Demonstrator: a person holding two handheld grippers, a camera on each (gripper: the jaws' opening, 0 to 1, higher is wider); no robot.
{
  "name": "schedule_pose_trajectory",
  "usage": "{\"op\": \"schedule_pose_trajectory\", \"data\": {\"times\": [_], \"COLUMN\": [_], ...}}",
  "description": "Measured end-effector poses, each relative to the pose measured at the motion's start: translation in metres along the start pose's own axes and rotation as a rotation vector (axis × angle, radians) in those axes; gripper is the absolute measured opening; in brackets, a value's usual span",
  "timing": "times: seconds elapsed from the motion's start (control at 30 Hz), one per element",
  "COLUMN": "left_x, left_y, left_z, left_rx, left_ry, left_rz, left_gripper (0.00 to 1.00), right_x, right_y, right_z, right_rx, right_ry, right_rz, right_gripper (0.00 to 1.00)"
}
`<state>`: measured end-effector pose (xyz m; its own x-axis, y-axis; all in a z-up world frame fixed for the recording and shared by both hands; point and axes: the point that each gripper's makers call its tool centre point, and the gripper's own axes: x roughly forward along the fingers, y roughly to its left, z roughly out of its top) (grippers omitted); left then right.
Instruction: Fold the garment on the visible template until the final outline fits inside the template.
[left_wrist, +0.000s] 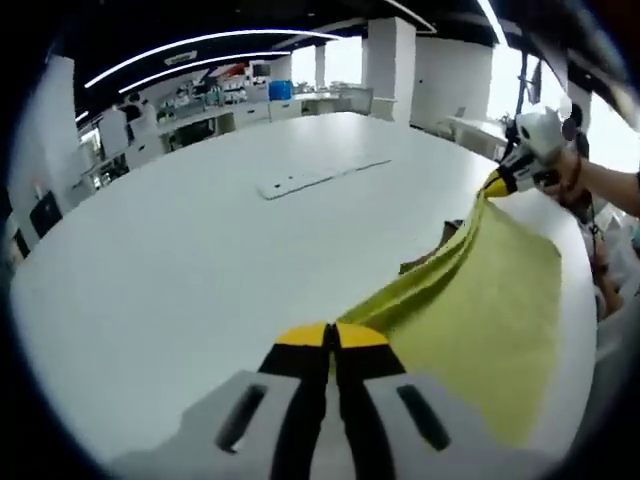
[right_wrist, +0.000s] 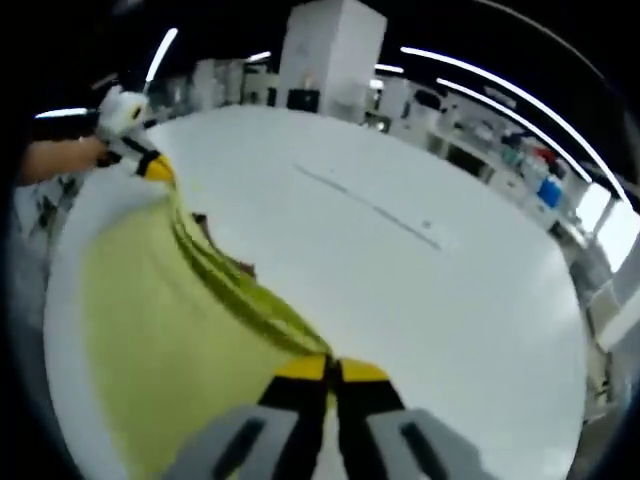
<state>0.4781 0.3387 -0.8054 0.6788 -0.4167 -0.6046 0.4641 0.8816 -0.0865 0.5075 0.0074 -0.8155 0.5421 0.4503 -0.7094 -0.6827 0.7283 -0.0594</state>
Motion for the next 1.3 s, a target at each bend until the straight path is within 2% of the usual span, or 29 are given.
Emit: {"op": "schedule_pose_trajectory", "data": {"times": [0.13, 0.2, 0.27, 0.3, 0.4, 0.6, 0.73, 0.83, 1.07, 1.17, 1.3], "left_x": [0.001, 0.001, -0.003, -0.004, -0.009, -0.021, -0.032, -0.040, -0.060, -0.069, -0.081], "left_y": [0.013, 0.017, 0.023, 0.024, 0.024, 0.017, 0.011, 0.005, -0.013, -0.021, -0.031], "left_z": [0.002, 0.003, 0.002, 0.002, 0.001, 0.001, 0.000, -0.004, -0.012, -0.013, -0.022], "left_rx": [-0.011, -0.056, -0.087, -0.099, -0.142, -0.146, -0.148, -0.147, -0.116, -0.095, -0.066], "left_ry": [-0.021, -0.037, -0.051, -0.054, -0.072, -0.101, -0.125, -0.135, -0.143, -0.153, -0.154], "left_rz": [0.068, 0.079, 0.086, 0.090, 0.084, 0.080, 0.085, 0.078, 0.053, 0.037, 0.014], "left_gripper": [0.00, 0.02, 0.11, 0.14, 0.23, 0.44, 0.58, 0.65, 0.79, 0.85, 0.90], "right_x": [0.009, 0.014, 0.004, 0.004, -0.001, -0.014, -0.026, -0.035, -0.057, -0.064, -0.074], "right_y": [-0.013, -0.022, -0.011, -0.013, -0.011, -0.004, 0.007, 0.021, 0.052, 0.057, 0.063], "right_z": [-0.006, -0.006, -0.004, -0.004, -0.005, -0.006, -0.007, -0.008, -0.014, -0.017, -0.021], "right_rx": [0.127, 0.189, 0.258, 0.268, 0.271, 0.307, 0.310, 0.325, 0.301, 0.275, 0.260], "right_ry": [0.002, -0.007, -0.033, -0.034, -0.030, -0.043, -0.050, -0.065, -0.070, -0.065, -0.068], "right_rz": [-0.015, -0.017, -0.011, -0.010, -0.011, 0.020, 0.034, 0.054, 0.078, 0.075, 0.076], "right_gripper": [0.00, 0.08, 0.21, 0.25, 0.34, 0.50, 0.58, 0.68, 0.76, 0.78, 0.79]}}
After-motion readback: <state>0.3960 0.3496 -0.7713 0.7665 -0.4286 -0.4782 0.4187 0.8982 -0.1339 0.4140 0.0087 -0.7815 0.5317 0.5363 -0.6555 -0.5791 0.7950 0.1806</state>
